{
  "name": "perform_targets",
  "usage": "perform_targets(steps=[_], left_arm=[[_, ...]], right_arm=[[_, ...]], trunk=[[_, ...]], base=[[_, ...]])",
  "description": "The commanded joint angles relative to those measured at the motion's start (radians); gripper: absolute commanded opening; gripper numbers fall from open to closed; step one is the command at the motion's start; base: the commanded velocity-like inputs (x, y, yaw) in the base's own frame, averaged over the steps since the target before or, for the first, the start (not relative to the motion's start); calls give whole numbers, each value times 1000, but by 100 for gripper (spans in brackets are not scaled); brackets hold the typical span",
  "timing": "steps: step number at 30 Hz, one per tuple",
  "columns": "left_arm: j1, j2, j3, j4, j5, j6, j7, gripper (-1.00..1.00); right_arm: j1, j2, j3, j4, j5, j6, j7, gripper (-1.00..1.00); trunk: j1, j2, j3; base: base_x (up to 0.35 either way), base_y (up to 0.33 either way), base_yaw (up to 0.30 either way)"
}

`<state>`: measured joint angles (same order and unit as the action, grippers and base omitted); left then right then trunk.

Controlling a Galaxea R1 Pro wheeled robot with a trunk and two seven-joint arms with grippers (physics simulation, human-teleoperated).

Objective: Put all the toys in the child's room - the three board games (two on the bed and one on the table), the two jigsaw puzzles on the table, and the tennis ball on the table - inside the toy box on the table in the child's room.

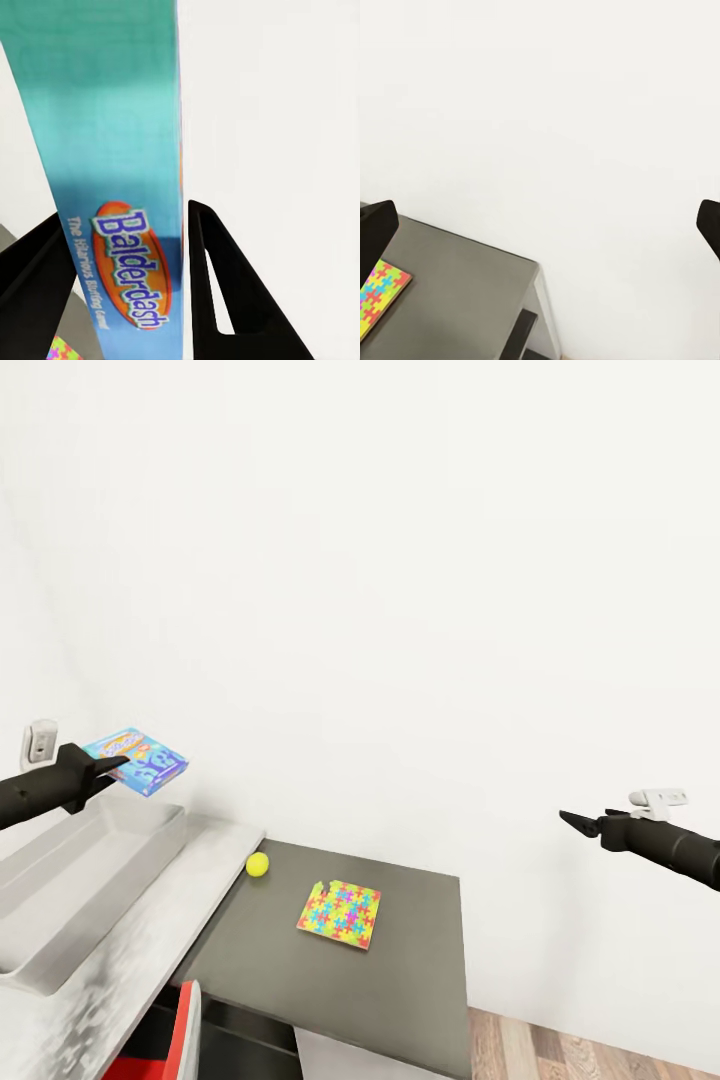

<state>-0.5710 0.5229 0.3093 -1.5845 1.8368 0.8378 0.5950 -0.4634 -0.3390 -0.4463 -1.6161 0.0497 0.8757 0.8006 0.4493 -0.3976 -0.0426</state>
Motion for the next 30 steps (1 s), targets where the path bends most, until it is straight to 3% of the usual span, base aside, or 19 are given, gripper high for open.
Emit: perform_targets(steps=[1,8,14,24,25,28,30], left_arm=[[0,1,3,0,13,1,10,-100],[2,7,24,7,11,0,13,-100],[-1,37,37,39,11,-1,13,-100],[-14,91,71,196,10,0,8,-100],[-75,100,63,317,-4,1,10,-100],[-136,102,40,438,-23,2,18,-100],[-183,102,5,514,-68,0,17,-100]], right_arm=[[-1,0,-2,-1,5,5,8,100],[-1,0,-2,-1,4,-2,9,100],[0,1,2,-1,4,-1,9,100],[0,1,3,-1,1,-1,10,100],[0,1,4,-1,1,-1,11,100],[0,1,4,-1,1,-1,10,100],[0,1,5,-1,1,-1,10,100]], trunk=[[1,-2,-2],[1,-2,-2],[1,-2,-2],[1,-2,-2],[1,-2,-2],[1,-2,-2],[1,-2,-2]], base=[[2,1,0],[0,0,0],[0,0,0],[0,0,0],[0,0,0],[0,0,0],[0,0,0]])
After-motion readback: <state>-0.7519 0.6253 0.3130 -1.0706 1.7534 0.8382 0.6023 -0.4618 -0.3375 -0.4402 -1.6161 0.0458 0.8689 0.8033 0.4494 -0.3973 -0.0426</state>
